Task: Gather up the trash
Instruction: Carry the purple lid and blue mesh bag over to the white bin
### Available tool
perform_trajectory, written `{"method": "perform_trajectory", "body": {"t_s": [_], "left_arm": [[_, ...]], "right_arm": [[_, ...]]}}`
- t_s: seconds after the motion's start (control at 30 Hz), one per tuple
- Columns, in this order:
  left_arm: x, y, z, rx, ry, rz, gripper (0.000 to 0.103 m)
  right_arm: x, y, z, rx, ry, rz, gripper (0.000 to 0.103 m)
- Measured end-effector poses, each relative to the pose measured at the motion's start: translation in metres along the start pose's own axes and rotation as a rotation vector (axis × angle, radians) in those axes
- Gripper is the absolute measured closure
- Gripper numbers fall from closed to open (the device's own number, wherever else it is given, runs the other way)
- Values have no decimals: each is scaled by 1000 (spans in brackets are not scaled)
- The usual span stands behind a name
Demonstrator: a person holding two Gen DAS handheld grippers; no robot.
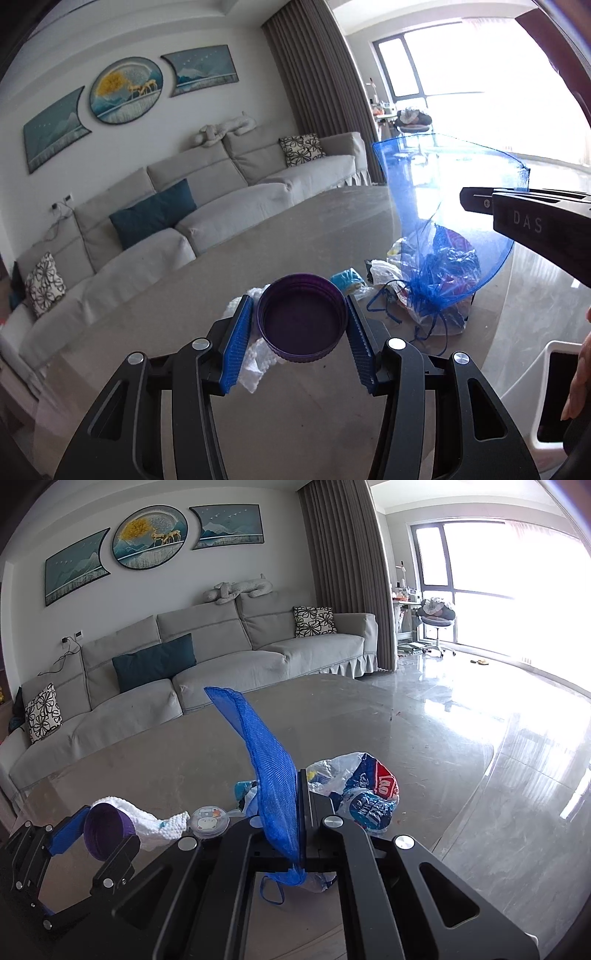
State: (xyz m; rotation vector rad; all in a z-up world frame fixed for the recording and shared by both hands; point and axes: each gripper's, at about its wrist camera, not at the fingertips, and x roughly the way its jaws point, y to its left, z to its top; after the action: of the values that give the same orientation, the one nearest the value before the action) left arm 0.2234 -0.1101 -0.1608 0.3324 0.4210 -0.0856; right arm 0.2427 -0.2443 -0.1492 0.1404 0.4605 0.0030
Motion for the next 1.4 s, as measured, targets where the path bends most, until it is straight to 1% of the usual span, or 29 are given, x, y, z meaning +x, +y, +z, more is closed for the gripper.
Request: {"method": "perform_trajectory", "body": {"t_s": [0.17,0.2,0.3,0.43,0.53,0.67,0.8,0.93,1.0,1.2,1.4], "left_arm": [[-9,13,8,-35,-18,-50,54],[-12,15,10,-38,-26,-53,54],[-15,22,16,-67,-35,-95,54],[-15,24,19,-107,-20,-151,54],[-24,16,24,-111,-35,-208,54],[-47,-7,26,-82,-72,-295,54],[-67,-41,23,-44,-79,-409,54],[-86,-78,15,20,-96,-492,54],[-94,-95,11,46,-101,-533,54],[-104,-138,-1,103,-72,-633,54],[-99,-176,-14,123,-5,-720,54]], "right_arm": [[-4,6,0,-15,-7,5,99],[-7,7,1,-19,-13,5,99],[-18,5,6,-23,-46,-7,99],[-37,-7,9,0,-85,-30,99],[-54,-22,10,29,-117,-54,99],[-81,-47,3,78,-148,-99,99],[-110,-71,-20,123,-164,-178,99],[-126,-97,-51,152,-132,-266,99],[-133,-111,-65,181,-102,-290,99],[-162,-141,-86,240,-103,-348,99],[-179,-162,-106,282,-79,-375,99]]}}
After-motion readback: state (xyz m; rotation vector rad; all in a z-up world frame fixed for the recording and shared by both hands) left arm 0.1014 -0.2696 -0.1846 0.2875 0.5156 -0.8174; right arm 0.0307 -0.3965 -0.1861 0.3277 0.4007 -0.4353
